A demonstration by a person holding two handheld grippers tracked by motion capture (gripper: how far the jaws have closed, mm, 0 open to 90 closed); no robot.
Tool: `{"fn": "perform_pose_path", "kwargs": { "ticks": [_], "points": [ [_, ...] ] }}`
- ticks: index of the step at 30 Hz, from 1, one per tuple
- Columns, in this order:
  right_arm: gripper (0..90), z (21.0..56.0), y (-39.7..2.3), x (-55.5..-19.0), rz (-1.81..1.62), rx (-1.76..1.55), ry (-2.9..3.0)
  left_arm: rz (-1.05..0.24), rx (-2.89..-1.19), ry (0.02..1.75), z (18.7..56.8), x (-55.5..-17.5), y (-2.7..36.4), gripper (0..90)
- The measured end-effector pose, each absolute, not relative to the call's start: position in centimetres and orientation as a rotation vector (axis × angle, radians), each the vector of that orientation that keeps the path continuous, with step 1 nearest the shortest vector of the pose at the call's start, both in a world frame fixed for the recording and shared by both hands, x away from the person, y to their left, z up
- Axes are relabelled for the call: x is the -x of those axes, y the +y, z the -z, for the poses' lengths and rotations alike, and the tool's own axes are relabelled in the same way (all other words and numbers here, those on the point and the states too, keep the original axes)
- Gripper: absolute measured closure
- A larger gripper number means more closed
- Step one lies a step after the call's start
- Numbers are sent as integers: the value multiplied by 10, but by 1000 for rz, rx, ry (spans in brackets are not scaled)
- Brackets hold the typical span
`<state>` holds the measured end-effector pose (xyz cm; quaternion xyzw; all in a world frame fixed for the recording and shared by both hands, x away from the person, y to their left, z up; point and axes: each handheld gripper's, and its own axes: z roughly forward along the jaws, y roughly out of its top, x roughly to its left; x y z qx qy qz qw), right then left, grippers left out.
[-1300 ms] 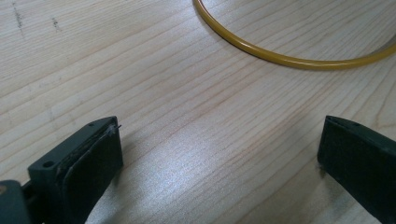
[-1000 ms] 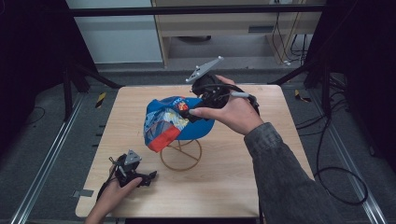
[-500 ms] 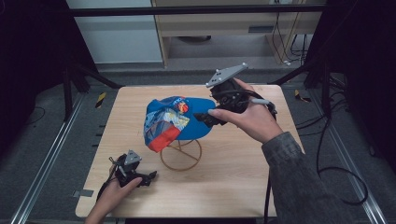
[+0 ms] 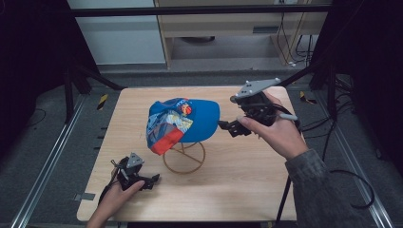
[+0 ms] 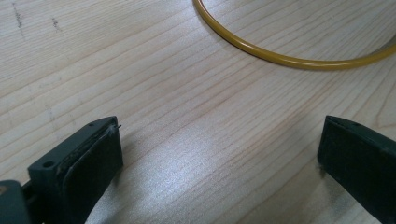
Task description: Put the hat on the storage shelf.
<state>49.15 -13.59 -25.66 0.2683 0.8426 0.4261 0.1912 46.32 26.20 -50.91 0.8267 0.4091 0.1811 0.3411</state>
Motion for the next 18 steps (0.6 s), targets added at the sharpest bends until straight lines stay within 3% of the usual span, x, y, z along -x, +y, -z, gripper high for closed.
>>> {"fn": "perform_pose_path", "kwargs": {
  "ticks": [9, 18],
  "points": [
    [127, 294, -183, -476, -1182, -841, 2309, -472, -2158, 1063, 509, -463, 262, 0],
    [127, 337, -200, -474, -1140, -891, 2304, -472, -2155, 1064, 509, -463, 262, 0]
  ]
}}
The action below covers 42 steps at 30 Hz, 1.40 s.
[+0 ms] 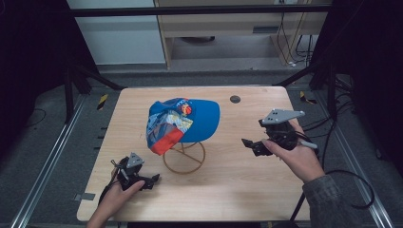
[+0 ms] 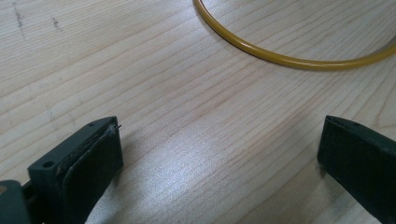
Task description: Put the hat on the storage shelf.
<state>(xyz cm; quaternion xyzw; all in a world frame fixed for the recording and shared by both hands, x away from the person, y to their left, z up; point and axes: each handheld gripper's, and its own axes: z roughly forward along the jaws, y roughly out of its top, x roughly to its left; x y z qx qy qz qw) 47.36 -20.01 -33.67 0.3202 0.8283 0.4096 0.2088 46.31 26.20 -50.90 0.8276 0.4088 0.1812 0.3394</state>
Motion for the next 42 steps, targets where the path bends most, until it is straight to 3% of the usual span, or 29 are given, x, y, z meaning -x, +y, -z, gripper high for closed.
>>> {"fn": "perform_pose_path", "kwargs": {
  "ticks": [16, 42],
  "points": [
    [133, 404, -216, -471, -1108, -1015, 2320, -472, -2155, 1064, 509, -463, 262, 0],
    [141, 472, -220, -466, -1070, -1123, 2374, -473, -2155, 1065, 509, -463, 262, 0]
  ]
}}
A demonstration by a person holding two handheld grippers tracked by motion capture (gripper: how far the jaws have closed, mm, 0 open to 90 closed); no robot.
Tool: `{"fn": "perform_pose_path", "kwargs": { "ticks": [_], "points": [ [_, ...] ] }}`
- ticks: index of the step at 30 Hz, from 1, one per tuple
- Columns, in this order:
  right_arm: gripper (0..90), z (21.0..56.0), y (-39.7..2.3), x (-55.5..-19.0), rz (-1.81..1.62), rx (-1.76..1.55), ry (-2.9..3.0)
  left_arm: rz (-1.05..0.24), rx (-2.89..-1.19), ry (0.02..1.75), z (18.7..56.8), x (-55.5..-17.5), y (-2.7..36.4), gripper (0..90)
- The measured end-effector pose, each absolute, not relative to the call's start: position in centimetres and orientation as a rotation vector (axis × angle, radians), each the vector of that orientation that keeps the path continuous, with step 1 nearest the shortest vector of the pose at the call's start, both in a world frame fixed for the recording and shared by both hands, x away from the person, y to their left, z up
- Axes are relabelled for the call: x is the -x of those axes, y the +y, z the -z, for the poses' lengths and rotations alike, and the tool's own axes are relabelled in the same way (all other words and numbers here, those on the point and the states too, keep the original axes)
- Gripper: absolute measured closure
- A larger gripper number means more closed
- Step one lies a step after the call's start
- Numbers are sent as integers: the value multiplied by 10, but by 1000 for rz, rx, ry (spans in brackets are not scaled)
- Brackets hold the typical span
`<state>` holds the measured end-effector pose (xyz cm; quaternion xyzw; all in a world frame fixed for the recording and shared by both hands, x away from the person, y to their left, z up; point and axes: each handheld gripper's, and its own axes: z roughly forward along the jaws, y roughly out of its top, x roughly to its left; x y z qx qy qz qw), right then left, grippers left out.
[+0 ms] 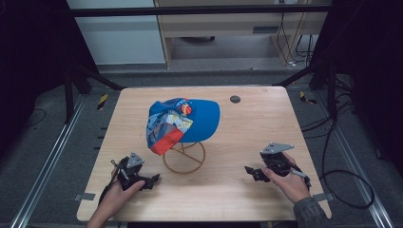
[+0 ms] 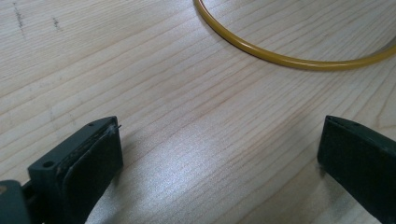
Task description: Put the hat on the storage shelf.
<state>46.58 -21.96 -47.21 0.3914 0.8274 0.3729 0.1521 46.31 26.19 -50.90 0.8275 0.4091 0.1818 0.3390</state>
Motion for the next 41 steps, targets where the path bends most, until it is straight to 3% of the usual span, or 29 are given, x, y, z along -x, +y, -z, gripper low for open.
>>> {"fn": "perform_pose_path", "kwargs": {
  "ticks": [41],
  "points": [
    [75, 512, -197, -473, -985, -1233, 2255, -476, -2152, 1069, 509, -463, 262, 0]
  ]
}}
